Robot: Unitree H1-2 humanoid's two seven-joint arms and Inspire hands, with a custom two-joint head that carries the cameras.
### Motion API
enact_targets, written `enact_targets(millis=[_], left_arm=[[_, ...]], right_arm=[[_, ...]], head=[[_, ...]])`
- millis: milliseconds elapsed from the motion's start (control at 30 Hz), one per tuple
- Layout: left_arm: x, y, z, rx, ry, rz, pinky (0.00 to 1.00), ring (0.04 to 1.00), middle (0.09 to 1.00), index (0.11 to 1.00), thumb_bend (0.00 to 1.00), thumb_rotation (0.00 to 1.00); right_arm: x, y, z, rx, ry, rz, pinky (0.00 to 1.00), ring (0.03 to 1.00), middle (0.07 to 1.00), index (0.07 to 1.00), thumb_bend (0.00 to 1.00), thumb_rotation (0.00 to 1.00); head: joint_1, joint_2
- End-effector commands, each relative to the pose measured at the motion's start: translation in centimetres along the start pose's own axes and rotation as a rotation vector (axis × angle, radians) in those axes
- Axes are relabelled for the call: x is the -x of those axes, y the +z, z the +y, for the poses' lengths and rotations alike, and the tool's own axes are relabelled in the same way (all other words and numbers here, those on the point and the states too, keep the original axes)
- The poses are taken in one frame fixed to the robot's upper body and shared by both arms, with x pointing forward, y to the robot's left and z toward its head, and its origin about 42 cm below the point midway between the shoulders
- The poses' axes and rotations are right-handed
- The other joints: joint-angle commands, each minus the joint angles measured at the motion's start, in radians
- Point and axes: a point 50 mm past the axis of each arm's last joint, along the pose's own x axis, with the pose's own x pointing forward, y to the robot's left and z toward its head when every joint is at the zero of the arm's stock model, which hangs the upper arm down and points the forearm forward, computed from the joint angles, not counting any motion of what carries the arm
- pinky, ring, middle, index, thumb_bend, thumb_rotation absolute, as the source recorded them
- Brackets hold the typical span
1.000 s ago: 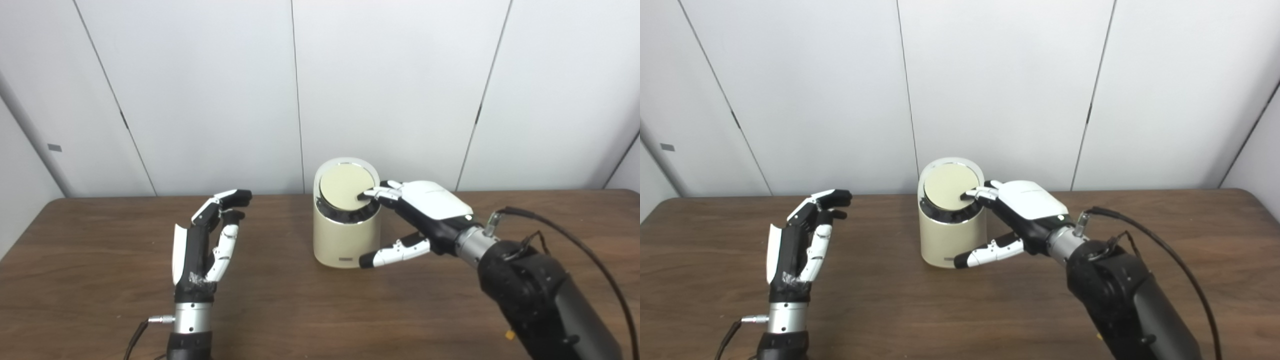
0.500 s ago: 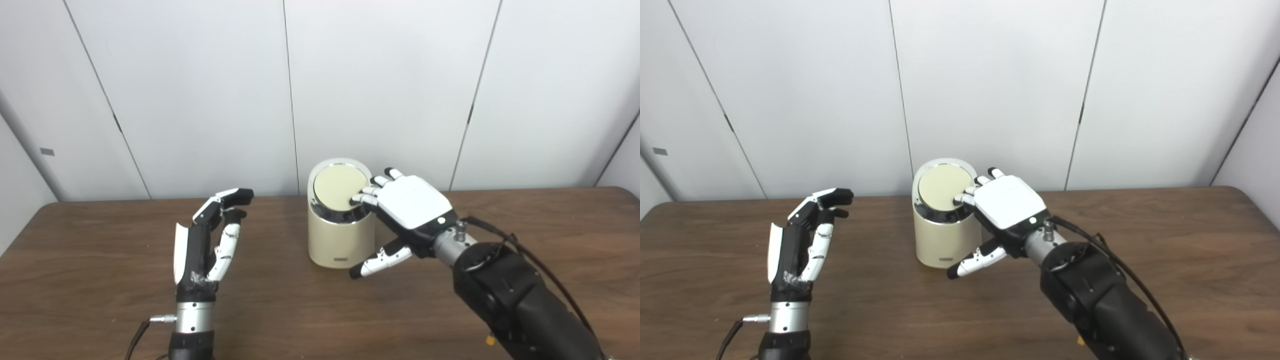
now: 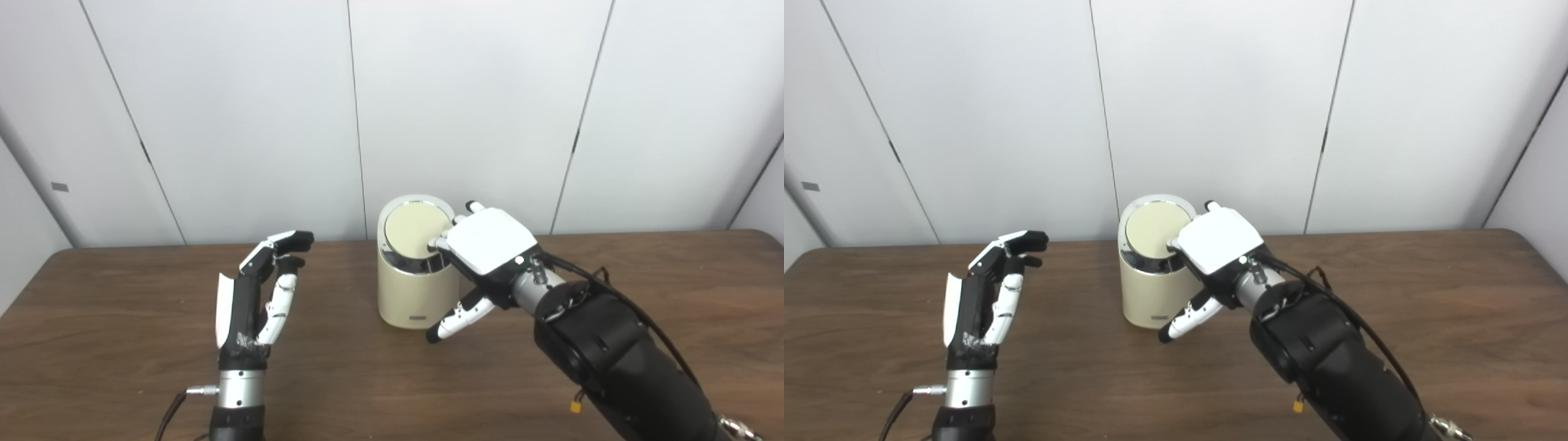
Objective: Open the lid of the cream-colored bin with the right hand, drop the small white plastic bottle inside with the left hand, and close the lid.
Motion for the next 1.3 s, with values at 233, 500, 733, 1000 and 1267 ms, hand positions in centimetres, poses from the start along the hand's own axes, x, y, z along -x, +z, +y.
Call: enact_targets(millis=[233,500,733,1000,1267], left_arm=[[-1.8,1.1,0.2,0.009,0.019,-0.077,0.58,0.677,0.691,0.677,0.35,0.82],[-1.8,0.9,0.5,0.005,0.014,-0.072,0.59,0.683,0.695,0.683,0.36,0.81],[-1.7,0.7,0.5,0.002,0.019,-0.066,0.58,0.679,0.692,0.677,0.37,0.81],[-1.7,0.8,0.3,0.006,0.016,-0.065,0.58,0.681,0.694,0.678,0.38,0.82],[-1.6,1.0,0.7,0.039,0.021,-0.061,0.60,0.695,0.705,0.692,0.35,0.84]], right_arm=[[0.9,-1.1,2.6,-0.282,-0.082,-0.035,0.93,0.881,0.833,0.807,0.94,0.75],[2.7,-3.0,5.3,-0.973,-0.515,-0.066,0.91,0.947,0.940,0.935,0.85,0.86],[2.7,-4.2,7.5,-1.206,-0.616,-0.119,0.94,0.993,0.964,0.956,0.81,0.85],[3.2,-4.4,9.0,-1.309,-0.674,-0.157,0.97,0.986,0.955,0.954,0.84,0.84],[4.2,-4.8,14.6,-1.552,-0.814,-0.157,0.94,0.934,0.935,0.912,0.58,0.88]], head=[[-0.003,0.000],[-0.002,-0.007],[-0.004,-0.008],[0.000,-0.010],[0.006,-0.014]])
